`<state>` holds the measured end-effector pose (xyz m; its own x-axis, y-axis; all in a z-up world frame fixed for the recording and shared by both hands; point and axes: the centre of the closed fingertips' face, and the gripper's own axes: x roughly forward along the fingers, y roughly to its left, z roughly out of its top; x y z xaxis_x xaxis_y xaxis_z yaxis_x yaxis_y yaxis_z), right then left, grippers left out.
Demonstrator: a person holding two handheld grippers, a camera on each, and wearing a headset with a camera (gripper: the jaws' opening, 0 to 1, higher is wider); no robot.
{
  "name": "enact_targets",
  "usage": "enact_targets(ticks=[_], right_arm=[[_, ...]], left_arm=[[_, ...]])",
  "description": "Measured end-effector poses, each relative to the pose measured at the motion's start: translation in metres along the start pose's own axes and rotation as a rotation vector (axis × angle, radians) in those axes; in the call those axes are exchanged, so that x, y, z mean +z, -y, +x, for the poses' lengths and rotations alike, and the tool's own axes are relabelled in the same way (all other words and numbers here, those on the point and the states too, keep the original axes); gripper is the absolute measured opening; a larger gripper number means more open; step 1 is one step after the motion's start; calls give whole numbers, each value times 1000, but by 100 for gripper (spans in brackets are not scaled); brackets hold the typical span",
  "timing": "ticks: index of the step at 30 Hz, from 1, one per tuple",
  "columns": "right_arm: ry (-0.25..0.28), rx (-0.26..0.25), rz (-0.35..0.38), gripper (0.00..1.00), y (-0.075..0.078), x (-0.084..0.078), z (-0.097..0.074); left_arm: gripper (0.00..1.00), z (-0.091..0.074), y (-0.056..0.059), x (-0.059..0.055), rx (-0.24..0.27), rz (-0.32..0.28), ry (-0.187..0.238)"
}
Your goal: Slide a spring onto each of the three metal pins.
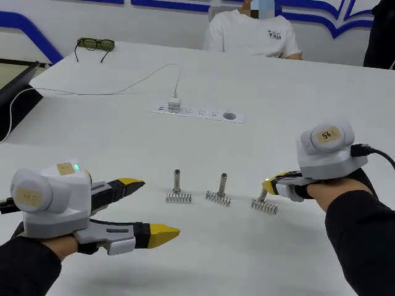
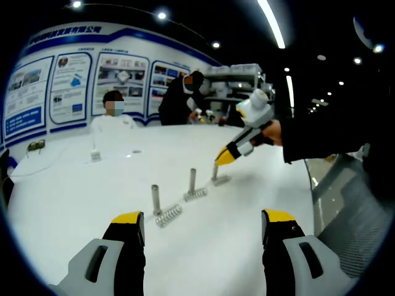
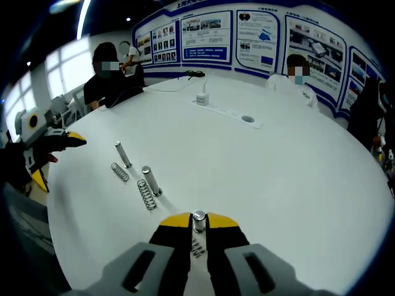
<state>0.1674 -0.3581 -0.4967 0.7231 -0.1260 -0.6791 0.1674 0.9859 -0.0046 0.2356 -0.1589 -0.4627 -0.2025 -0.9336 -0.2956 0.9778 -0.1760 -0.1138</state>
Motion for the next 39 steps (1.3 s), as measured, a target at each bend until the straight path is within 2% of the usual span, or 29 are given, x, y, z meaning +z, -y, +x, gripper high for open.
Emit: enact_targets(ticks=[17,26,32,36,39], right_arm=[[11,3,-13,10,-2,1,-5],[44,10,-38,14,-6,7,-18],[44,36,-97,16,-7,-4,-24],[21,71,-128,16,-7,-17,-23],[7,96,-168,16,-9,-20,-23]], left_arm=[[79,1,5,3,-13,11,1],[79,3,6,8,-21,20,5],[79,6,8,7,-30,23,2],[78,7,10,6,-35,25,0],[78,7,10,6,-37,25,0]])
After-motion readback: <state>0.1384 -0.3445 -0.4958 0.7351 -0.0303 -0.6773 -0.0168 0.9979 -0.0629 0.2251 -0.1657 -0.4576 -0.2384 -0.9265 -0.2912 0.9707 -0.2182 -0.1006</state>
